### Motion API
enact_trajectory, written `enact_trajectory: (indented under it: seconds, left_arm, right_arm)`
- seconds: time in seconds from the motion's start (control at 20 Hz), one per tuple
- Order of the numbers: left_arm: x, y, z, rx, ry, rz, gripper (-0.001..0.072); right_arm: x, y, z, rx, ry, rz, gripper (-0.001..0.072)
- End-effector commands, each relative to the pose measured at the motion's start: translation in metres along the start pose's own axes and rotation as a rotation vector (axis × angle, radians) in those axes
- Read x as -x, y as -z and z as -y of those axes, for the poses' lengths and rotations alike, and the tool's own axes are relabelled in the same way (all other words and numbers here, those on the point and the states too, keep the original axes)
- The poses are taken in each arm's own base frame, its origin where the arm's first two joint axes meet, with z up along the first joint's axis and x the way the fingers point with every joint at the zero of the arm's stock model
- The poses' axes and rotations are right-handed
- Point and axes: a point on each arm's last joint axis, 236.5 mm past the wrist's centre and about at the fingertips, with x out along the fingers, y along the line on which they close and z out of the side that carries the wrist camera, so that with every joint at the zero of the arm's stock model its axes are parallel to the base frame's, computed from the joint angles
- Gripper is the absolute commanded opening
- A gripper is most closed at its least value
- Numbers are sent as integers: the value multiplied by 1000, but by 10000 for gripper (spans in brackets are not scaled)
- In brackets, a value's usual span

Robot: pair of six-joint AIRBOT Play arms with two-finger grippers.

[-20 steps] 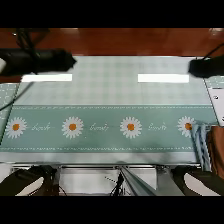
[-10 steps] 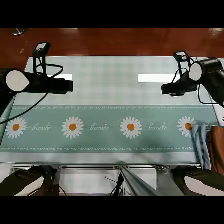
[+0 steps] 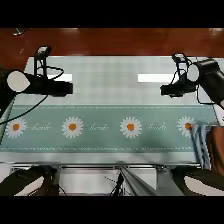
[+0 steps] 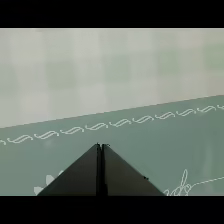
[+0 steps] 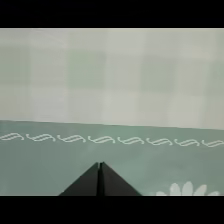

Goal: Fold the shirts.

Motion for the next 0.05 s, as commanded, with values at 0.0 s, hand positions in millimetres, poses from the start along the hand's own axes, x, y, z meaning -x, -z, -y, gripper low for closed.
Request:
enact_trajectory:
  seconds: [0.0]
  left_arm:
    - [0,1,0,0,-1,-3,20]
  right_arm:
    - [0,0,-1,0,-1,-1,22]
